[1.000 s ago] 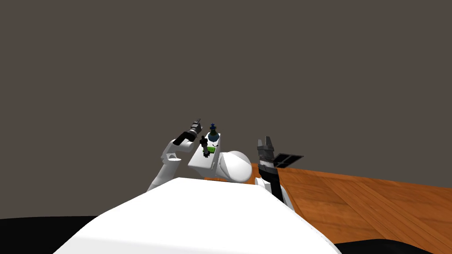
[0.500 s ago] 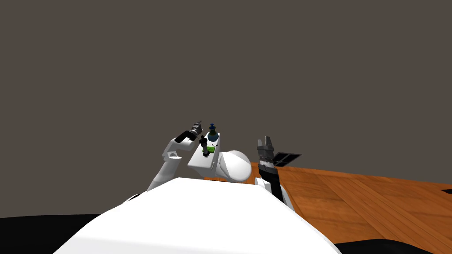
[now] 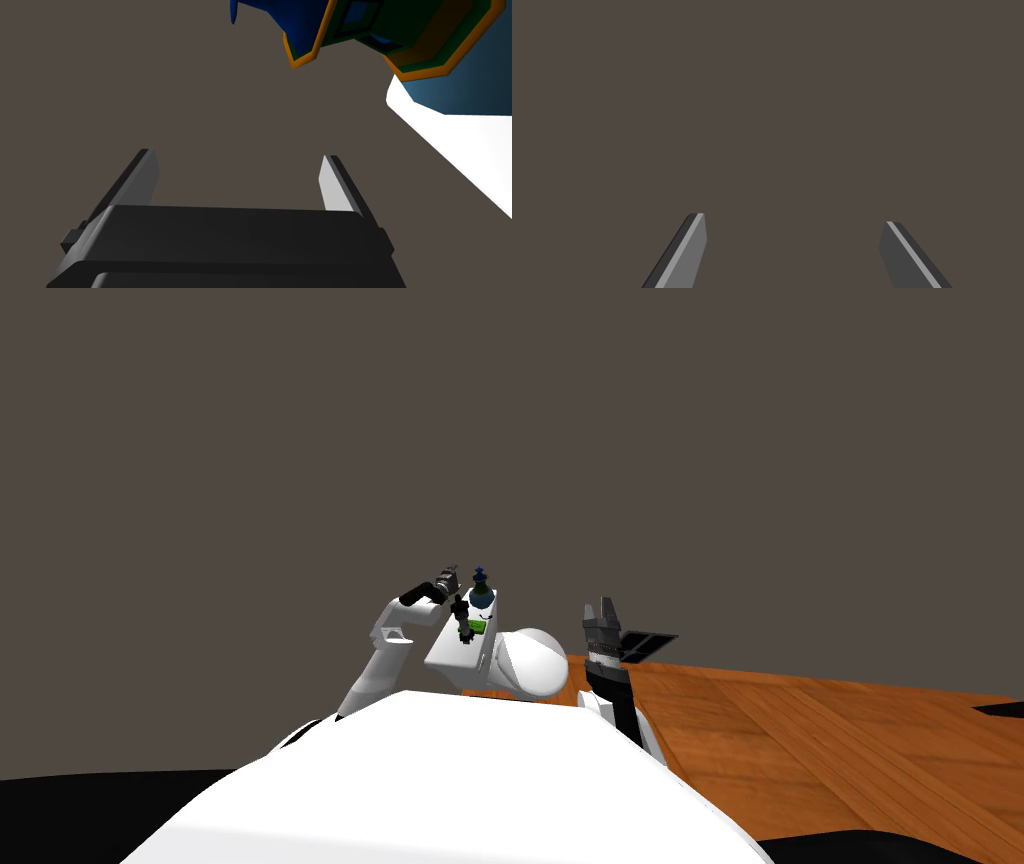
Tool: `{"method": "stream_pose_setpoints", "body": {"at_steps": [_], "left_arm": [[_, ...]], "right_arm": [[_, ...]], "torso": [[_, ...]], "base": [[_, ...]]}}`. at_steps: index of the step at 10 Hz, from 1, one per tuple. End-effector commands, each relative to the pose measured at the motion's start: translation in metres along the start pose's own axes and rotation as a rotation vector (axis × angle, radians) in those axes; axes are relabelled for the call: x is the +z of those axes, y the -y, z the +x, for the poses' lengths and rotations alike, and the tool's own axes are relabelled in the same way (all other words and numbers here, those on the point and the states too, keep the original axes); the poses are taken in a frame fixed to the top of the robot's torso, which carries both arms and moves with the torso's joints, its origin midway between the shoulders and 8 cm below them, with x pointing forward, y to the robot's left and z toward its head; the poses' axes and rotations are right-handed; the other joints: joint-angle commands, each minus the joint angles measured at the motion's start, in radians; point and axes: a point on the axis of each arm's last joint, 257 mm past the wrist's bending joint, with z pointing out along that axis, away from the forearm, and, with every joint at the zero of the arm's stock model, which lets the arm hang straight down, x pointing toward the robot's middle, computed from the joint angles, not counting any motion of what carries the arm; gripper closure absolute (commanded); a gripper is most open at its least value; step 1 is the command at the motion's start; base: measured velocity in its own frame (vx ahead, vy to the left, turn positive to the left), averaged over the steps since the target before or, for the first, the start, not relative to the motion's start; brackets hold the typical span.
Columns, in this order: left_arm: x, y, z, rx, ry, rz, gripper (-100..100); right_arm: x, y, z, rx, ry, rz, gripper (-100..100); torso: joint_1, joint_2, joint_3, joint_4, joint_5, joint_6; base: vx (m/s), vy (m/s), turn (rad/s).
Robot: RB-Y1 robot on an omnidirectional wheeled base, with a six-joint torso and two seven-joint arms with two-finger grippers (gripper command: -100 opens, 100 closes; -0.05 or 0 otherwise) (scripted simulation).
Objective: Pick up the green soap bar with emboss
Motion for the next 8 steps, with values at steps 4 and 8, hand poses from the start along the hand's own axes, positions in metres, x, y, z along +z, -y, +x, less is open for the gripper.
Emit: {"method": "stream_pose_setpoints", "body": {"at_steps": [4, 8], "left_arm": [[0.006, -0.027, -0.004, -0.047, 0.016, -0.126, -100], [0.01, -0.049, -0.007, -0.092, 0.032, -0.232, -100]], "right_arm": [[0.0, 0.0, 0.0, 0.0, 0.0, 0.0, 0], [0.0, 0.0, 0.0, 0.0, 0.0, 0.0, 0]], "torso": [[0.0, 0.0, 0.0, 0.0, 0.0, 0.0], [0.0, 0.0, 0.0, 0.0, 0.0, 0.0]], "base": [[-0.014, 0.001, -0.035], [-0.013, 0.002, -0.025]]}}
